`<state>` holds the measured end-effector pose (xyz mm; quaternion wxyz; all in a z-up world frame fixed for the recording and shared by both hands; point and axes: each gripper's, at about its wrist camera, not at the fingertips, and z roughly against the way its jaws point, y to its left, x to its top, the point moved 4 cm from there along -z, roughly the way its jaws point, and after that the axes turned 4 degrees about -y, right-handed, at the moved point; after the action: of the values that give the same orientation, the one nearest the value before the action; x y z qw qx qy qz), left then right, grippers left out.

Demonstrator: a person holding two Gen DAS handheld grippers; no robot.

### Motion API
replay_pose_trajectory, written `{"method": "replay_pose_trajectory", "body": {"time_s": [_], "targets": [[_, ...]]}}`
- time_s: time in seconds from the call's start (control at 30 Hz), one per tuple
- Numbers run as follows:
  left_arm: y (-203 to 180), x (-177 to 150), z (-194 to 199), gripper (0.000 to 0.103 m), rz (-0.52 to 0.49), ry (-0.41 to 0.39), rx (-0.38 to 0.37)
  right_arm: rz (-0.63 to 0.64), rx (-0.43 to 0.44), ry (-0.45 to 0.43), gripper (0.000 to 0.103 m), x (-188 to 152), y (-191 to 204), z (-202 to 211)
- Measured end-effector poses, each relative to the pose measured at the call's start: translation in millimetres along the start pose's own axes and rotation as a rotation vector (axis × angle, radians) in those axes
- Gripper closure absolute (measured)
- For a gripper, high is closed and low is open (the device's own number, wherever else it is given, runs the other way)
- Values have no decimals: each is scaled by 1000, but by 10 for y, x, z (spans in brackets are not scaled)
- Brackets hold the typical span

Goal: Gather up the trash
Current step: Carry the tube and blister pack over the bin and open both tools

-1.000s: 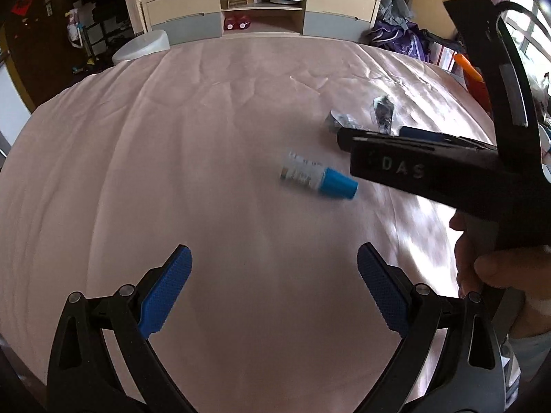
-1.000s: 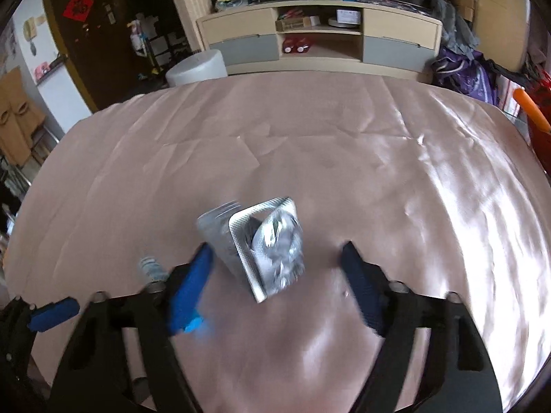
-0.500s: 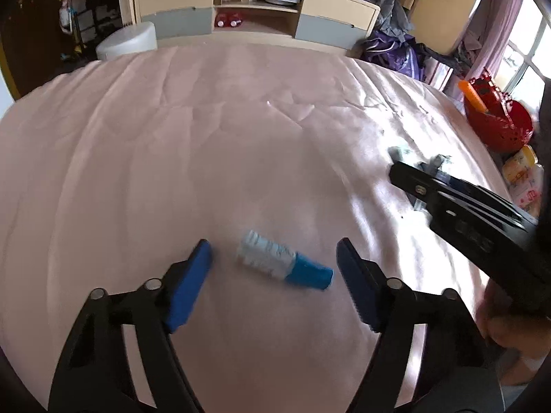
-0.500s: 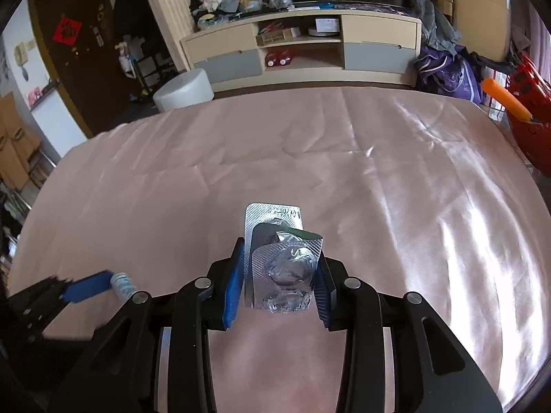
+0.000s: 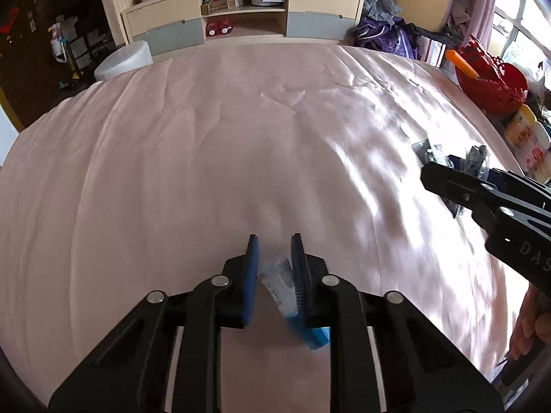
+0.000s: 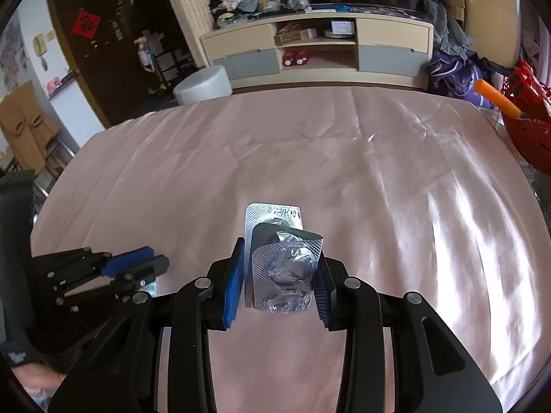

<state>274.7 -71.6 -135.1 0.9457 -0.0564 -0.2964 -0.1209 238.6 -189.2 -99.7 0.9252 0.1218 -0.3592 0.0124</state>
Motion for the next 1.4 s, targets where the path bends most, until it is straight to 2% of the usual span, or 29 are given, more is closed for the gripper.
{"method": "replay_pose_trajectory", "body": {"time_s": [0.47, 0.73, 0.93, 1.17, 1.4], "targets": [[-9, -380, 1022, 86, -9, -57, -18, 26, 51, -37, 66, -309, 363, 931], [-94, -954, 1505, 86, 4, -61, -57, 25, 55, -68, 66, -775, 530, 1499], [-170, -1526, 1777, 86, 2, -66, -62, -7, 79, -20, 66, -1318, 597, 1581], [-267, -2141, 1809, 86, 5, -39, -58, -20, 82, 38, 66, -1877, 677, 1481], [-383, -2549, 1463, 86, -11, 46, -70, -41, 95, 120, 66, -2234, 745, 1259]]}}
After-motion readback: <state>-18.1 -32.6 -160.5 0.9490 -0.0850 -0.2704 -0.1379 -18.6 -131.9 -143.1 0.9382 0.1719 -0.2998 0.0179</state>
